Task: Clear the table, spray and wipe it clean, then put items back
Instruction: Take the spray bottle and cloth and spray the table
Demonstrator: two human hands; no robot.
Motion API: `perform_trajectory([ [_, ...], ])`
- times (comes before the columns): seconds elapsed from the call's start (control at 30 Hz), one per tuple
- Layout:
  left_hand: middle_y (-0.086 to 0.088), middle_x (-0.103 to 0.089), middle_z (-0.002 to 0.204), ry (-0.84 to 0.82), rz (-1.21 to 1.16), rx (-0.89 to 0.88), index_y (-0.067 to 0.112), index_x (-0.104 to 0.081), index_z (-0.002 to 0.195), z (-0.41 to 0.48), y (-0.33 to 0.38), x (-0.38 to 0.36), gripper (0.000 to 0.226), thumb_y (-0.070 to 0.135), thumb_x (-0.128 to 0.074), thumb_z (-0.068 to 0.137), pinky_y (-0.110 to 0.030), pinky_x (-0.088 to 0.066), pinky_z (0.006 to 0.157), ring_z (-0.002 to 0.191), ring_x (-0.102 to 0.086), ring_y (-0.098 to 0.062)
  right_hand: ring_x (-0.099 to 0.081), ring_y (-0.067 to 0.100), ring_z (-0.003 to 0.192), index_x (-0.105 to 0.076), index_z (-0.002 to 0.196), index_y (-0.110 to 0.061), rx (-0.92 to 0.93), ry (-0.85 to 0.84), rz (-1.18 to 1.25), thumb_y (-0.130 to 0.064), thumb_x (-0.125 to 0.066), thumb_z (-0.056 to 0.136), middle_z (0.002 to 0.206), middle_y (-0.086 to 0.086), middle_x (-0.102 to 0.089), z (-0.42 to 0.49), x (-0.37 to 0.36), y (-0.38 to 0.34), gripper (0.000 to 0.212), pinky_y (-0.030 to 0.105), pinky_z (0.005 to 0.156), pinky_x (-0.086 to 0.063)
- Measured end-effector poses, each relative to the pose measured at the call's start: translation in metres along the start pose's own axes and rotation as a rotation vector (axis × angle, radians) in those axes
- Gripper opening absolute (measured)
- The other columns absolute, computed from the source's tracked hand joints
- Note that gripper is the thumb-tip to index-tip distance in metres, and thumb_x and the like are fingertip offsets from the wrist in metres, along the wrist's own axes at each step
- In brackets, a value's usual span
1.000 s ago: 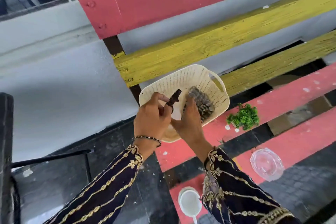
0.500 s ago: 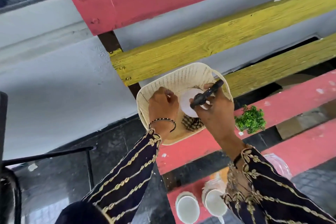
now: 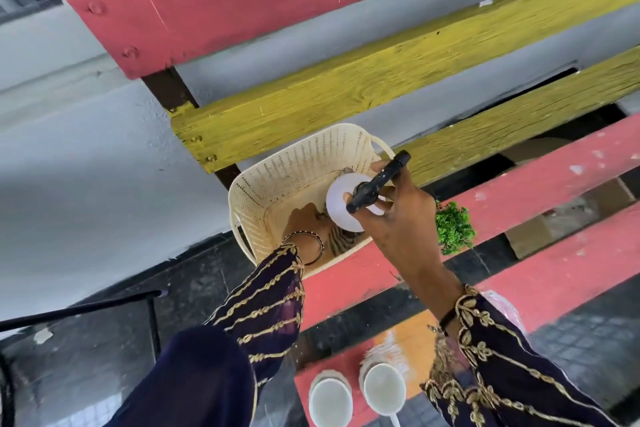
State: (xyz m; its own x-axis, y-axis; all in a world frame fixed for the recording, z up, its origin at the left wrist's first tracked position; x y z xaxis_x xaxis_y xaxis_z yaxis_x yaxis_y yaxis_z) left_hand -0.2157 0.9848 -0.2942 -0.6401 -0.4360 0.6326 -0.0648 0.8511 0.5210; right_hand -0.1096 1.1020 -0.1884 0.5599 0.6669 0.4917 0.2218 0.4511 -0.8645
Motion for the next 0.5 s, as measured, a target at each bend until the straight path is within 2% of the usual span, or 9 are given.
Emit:
perform_trajectory([
  [0.1, -0.01, -0.057, 0.077, 0.149, -0.19, -0.019, 0.008, -0.046, 0.085, -0.028, 0.006, 0.032, 0.028, 0.033, -0.057, 0.091, -0.033, -0.034, 0.062, 0.081, -0.054, -0.028, -0.076, 0.016, 0.092, -0.055, 0.131, -0.008, 0.032, 0.03, -0.038, -0.027, -0.086, 0.079, 0.1, 0.006, -0.076, -0.001, 0.013, -0.018, 0.064, 0.037, 0.08, -0.064],
  [0.13, -0.007, -0.054, 0.073, 0.195, -0.227, -0.038, 0.008, -0.044, 0.085, -0.04, 0.008, 0.045, 0.028, 0.033, -0.057, 0.091, -0.031, -0.033, 0.061, 0.078, -0.051, -0.025, -0.076, 0.017, 0.091, -0.056, 0.128, -0.008, 0.047, 0.037, -0.061, -0.028, -0.086, 0.078, 0.099, 0.007, -0.076, -0.001, 0.016, -0.028, 0.061, 0.039, 0.079, -0.064],
  [0.2, -0.007, -0.056, 0.078, 0.27, -0.259, -0.086, 0.008, -0.045, 0.093, -0.062, 0.011, 0.07, 0.025, 0.031, -0.055, 0.093, -0.03, -0.035, 0.065, 0.077, -0.052, -0.025, -0.076, 0.016, 0.09, -0.057, 0.125, -0.009, 0.077, 0.034, -0.098, -0.03, -0.086, 0.078, 0.098, 0.006, -0.077, -0.003, 0.023, -0.046, 0.06, 0.039, 0.079, -0.064],
  [0.27, -0.006, -0.057, 0.076, 0.336, -0.328, -0.163, 0.009, -0.046, 0.107, -0.089, 0.009, 0.098, 0.023, 0.026, -0.054, 0.094, -0.028, -0.037, 0.061, 0.073, -0.057, -0.026, -0.077, 0.013, 0.088, -0.057, 0.124, -0.012, 0.099, 0.03, -0.109, -0.032, -0.086, 0.079, 0.096, 0.003, -0.078, -0.009, 0.027, -0.07, 0.057, 0.038, 0.078, -0.064],
  [0.37, -0.006, -0.06, 0.081, 0.368, -0.361, -0.285, 0.021, -0.045, 0.122, -0.131, 0.003, 0.139, 0.026, 0.017, -0.047, 0.096, -0.028, -0.042, 0.056, 0.07, -0.058, -0.024, -0.077, 0.013, 0.085, -0.059, 0.117, -0.016, 0.134, 0.049, -0.128, -0.049, -0.08, 0.077, 0.092, -0.001, -0.079, -0.025, 0.029, -0.11, 0.056, 0.039, 0.073, -0.064],
  [0.47, 0.001, -0.063, 0.097, 0.331, -0.449, -0.345, 0.027, -0.055, 0.115, -0.177, -0.013, 0.18, 0.028, 0.01, -0.043, 0.096, -0.004, -0.042, 0.056, 0.076, -0.057, -0.008, -0.076, 0.015, 0.081, -0.06, 0.113, -0.017, 0.212, 0.065, -0.176, -0.063, -0.068, 0.072, 0.087, -0.005, -0.079, -0.053, 0.019, -0.161, 0.062, 0.039, 0.07, -0.062],
  [0.5, 0.004, -0.065, 0.1, 0.319, -0.475, -0.365, 0.028, -0.06, 0.108, -0.193, -0.019, 0.192, 0.028, 0.009, -0.043, 0.095, -0.001, -0.041, 0.061, 0.081, -0.059, -0.008, -0.076, 0.015, 0.082, -0.06, 0.112, -0.016, 0.22, 0.051, -0.165, -0.062, -0.068, 0.071, 0.087, -0.005, -0.079, -0.062, 0.014, -0.177, 0.062, 0.039, 0.071, -0.062],
])
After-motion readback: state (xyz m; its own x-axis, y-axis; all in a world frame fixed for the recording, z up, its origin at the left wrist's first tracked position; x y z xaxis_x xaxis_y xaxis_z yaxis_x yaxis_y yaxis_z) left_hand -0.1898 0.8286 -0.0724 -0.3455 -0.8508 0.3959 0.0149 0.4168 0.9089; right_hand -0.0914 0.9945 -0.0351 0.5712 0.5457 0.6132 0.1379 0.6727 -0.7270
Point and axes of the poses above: each hand's wrist, its own z-axis towards the middle knuckle, its own x-axis out of the back of the hand, y = z × x, the point moved 3 cm from there along z, towards the middle knuckle
